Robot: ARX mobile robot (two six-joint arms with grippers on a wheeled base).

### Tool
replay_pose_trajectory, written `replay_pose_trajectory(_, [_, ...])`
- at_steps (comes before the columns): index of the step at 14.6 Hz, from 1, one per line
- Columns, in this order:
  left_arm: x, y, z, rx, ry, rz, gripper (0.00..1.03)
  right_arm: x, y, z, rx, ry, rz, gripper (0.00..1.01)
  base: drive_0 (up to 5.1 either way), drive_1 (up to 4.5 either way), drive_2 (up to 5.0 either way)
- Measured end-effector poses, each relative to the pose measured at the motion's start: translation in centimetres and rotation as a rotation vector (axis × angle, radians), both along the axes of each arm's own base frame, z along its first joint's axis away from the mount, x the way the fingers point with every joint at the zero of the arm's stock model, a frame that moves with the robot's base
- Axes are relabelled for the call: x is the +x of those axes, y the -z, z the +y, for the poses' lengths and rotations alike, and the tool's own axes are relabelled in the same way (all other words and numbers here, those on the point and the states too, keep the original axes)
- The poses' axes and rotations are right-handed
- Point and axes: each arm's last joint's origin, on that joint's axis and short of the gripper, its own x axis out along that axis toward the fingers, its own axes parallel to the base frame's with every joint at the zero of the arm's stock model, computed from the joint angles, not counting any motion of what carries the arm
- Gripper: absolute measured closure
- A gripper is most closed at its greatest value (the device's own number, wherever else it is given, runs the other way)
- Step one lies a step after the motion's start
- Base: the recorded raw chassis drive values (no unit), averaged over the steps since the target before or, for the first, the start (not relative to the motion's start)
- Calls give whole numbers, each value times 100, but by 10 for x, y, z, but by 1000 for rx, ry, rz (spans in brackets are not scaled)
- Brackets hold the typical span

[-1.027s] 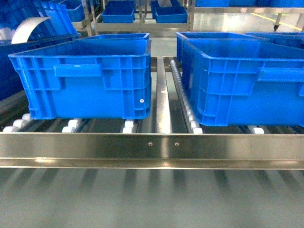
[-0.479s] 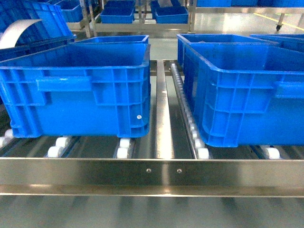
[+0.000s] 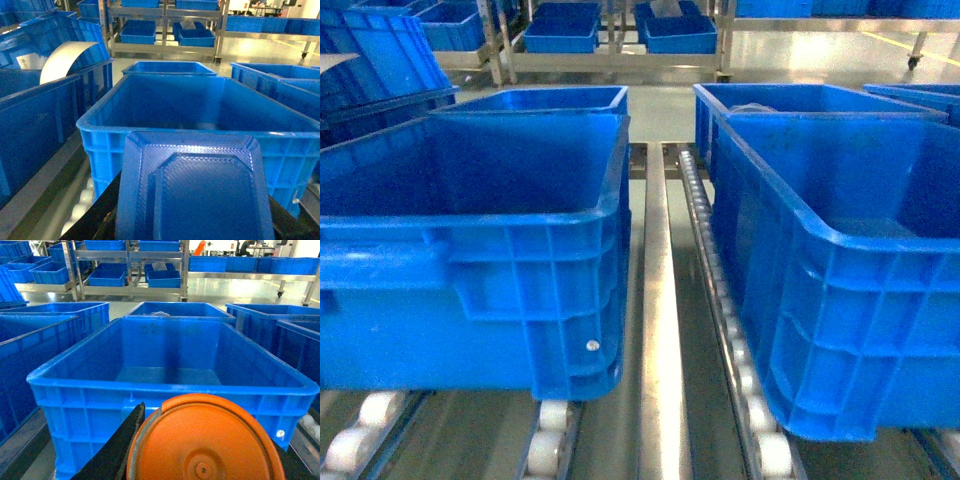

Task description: Sort blue parts and orange caps into right shelf containers

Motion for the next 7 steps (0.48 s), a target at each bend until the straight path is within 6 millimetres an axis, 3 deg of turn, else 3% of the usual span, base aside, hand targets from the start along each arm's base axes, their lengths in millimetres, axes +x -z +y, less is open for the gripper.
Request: replay_pose_trajectory(7, [0,0,0,0,0,0,59,0,-1,0,0,0,-10,57,-1,418,-419])
